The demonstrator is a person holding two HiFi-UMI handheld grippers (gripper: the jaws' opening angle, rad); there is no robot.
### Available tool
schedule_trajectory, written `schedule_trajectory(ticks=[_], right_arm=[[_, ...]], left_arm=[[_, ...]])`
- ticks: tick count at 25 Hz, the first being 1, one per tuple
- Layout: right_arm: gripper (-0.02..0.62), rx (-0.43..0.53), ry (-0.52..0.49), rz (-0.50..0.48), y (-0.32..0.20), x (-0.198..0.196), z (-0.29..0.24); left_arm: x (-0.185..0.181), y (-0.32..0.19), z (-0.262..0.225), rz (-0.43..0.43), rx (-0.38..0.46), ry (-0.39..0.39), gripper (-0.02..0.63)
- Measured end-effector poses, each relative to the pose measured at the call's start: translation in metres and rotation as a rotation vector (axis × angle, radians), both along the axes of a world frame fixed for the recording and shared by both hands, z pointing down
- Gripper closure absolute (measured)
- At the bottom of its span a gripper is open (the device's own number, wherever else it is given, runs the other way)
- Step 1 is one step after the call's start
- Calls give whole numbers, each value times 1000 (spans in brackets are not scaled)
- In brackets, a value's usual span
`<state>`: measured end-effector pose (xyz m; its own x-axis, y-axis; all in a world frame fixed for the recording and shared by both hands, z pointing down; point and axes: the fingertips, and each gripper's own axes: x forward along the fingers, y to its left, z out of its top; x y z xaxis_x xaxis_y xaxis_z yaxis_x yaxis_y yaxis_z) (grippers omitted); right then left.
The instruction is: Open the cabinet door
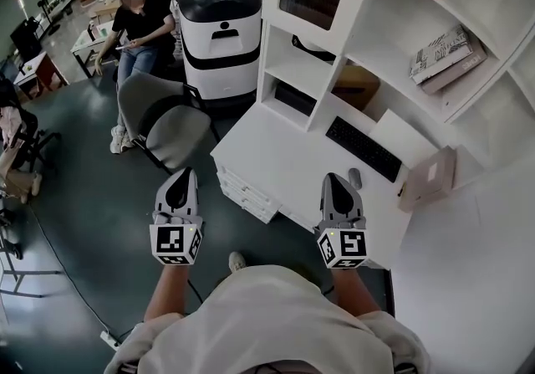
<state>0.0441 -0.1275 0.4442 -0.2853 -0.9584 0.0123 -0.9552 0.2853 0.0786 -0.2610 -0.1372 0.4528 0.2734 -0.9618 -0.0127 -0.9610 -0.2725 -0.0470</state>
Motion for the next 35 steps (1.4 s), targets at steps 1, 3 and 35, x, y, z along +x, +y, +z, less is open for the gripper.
schedule_trajectory(ticks=[1,3,35], right_arm=[[592,-4,1,1,-4,1,1],[592,-7,-2,-2,-13,2,4],[592,5,-35,-49,-81,63,-3]], left_arm=[[0,-4,2,-1,-3,0,607],[1,-12,5,-7,-7,-1,607],[58,-72,-36,6,-36,11,354]])
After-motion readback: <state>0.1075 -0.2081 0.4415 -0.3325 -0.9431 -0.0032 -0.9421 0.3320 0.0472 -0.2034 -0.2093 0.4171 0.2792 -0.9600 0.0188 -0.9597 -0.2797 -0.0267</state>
